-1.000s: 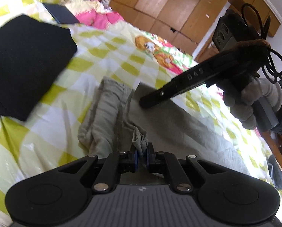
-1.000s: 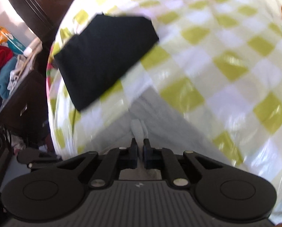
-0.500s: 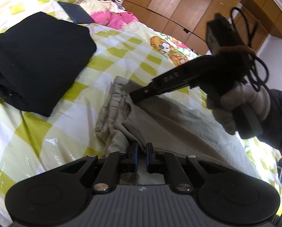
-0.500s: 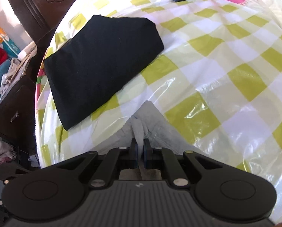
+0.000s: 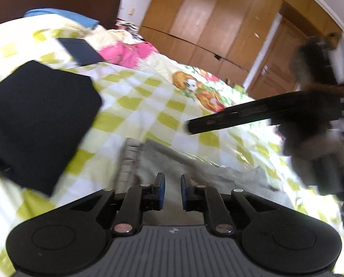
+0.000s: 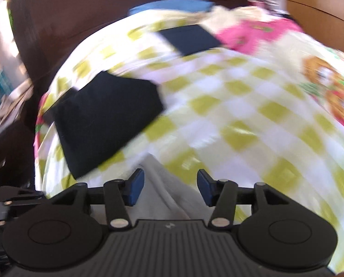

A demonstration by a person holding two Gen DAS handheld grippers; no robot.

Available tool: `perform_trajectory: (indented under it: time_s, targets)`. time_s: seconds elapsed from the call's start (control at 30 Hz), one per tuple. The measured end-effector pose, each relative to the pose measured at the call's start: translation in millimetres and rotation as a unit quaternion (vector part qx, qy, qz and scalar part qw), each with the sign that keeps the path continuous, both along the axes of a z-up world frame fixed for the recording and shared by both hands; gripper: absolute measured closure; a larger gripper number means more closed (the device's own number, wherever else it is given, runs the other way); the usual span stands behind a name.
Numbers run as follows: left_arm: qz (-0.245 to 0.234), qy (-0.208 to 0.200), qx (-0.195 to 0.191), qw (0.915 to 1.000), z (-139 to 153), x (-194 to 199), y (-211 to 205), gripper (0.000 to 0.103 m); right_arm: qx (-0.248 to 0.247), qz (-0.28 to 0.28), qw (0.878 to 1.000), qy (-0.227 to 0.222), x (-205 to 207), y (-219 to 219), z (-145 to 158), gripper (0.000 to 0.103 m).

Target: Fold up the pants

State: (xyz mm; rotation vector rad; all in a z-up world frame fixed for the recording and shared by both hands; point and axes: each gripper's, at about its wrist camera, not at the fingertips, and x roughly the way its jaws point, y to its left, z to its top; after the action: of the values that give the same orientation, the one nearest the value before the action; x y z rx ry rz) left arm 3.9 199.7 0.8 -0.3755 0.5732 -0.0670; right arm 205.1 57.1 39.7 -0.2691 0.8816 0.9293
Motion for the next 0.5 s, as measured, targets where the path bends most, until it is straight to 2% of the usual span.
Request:
perform_trajectory:
  time_s: [0.1, 0.17, 0.2, 0.3, 0.43, 0.5]
  targets:
    - [-0.019, 0.045, 0.016, 0.9987, -18.0, 16.1, -10.6, 0.075, -0.020, -0.079, 0.996, 0.023, -8.0, -65.0, -3.5, 0.046]
    - [-0.018, 0.093, 0.037, 0.9948, -33.7, 21.5, -14.6, 0.075, -0.027, -0.150, 0.986, 0.064, -16.1, -118.9, -17.9, 0.046]
    - [-0.020, 0.102, 0.042, 0.9937, -38.1, 19.9, -15.8, 0.075, -0.033, -0.187, 0.979, 0.080, -22.0, -145.7, -27.8, 0.046]
    - [-0.021, 0.102, 0.061, 0.9928, -32.0, 13.7, -22.6, 0.075, -0.049, -0.290, 0.948, 0.117, -42.0, -214.4, -55.9, 0.046]
    - [-0.038, 0.084, 0.088, 0.9918, -14.0, 11.5, -46.5, 0.075, 0.033, -0.377, 0.915, 0.141, -57.2, -275.3, -66.7, 0.045]
    - [-0.064, 0.061, 0.099, 0.9911, -3.0, 13.5, -65.8, 0.075, 0.070, -0.395, 0.905, 0.142, -54.8, -292.0, -70.1, 0.045]
